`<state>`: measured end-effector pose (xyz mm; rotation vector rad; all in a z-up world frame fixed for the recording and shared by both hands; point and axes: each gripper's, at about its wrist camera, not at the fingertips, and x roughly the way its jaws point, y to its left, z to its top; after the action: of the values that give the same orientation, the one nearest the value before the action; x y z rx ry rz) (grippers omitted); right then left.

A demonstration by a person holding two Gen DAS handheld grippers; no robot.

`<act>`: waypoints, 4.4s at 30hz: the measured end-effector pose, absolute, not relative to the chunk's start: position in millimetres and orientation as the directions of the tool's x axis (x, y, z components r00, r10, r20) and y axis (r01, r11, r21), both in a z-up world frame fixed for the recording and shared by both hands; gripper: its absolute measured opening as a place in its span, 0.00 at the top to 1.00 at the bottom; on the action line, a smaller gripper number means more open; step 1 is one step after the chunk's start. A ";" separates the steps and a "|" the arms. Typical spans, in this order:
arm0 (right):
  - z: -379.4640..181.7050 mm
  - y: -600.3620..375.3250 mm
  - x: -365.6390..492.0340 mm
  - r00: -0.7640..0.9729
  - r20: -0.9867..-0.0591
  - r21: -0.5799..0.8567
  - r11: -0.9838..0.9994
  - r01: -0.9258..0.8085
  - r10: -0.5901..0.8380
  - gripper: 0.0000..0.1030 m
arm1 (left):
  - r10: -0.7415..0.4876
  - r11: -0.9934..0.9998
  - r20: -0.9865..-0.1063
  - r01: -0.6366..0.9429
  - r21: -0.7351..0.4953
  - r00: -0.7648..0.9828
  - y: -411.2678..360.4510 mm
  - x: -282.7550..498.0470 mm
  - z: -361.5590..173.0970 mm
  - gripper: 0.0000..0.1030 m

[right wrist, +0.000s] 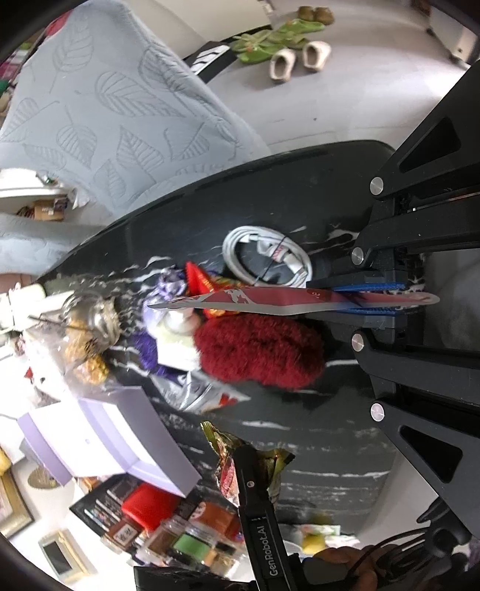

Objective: Organize soft objects
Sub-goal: 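Lift the brown snack bag with the left gripper while the right gripper lifts the pink pouch, then lower both bags into the lavender box and open both grippers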

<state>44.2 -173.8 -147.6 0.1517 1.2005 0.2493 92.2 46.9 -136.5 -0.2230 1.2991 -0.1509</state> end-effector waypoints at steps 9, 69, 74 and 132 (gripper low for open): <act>-119.8 -163.0 51.0 0.344 -0.880 0.248 0.934 -0.257 0.328 0.93 | -0.190 0.970 -0.922 -0.079 -0.229 0.337 45.1 77.7 -96.6 0.47; -33.5 25.9 171.1 0.330 -0.818 0.226 0.792 -0.567 0.470 0.93 | -0.095 0.917 -0.880 -0.304 -0.260 0.465 212.5 149.2 -20.6 0.47; -25.2 38.1 194.6 0.354 -0.813 0.209 0.798 -0.565 0.463 0.93 | -0.095 0.923 -0.875 -0.287 -0.256 0.475 227.2 173.1 -15.6 0.47; -177.7 110.0 384.7 0.251 -0.911 0.193 0.876 -0.443 0.328 0.91 | -0.116 0.951 -0.956 -0.248 -0.185 0.270 269.2 367.8 -189.3 0.47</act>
<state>384.7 110.0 -177.7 -0.1105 1.2080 0.5257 367.8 269.2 -189.3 -0.3255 1.3015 0.0914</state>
